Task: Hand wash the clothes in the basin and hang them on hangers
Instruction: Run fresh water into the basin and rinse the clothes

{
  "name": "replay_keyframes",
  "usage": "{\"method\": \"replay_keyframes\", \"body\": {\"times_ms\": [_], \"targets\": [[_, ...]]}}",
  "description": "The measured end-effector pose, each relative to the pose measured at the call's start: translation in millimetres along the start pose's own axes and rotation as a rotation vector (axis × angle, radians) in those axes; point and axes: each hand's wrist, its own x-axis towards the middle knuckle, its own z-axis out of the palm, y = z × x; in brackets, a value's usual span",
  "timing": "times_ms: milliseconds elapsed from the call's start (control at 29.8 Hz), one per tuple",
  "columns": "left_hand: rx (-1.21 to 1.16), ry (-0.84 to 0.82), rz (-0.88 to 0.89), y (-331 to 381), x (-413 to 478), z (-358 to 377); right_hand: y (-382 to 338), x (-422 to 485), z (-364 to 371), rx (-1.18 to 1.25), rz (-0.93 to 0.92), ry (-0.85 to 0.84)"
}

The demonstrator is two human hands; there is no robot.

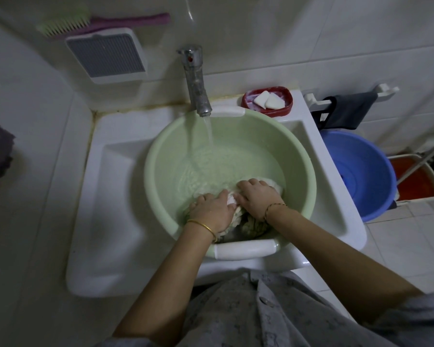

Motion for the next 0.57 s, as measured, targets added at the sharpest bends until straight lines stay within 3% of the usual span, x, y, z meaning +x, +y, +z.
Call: {"method": "replay_keyframes", "body": {"times_ms": [571], "targets": [[0.038,0.009,-0.004,1.1,0.6,1.2,2.0,1.0,1.6,0.0,-0.005,-0.01]]}}
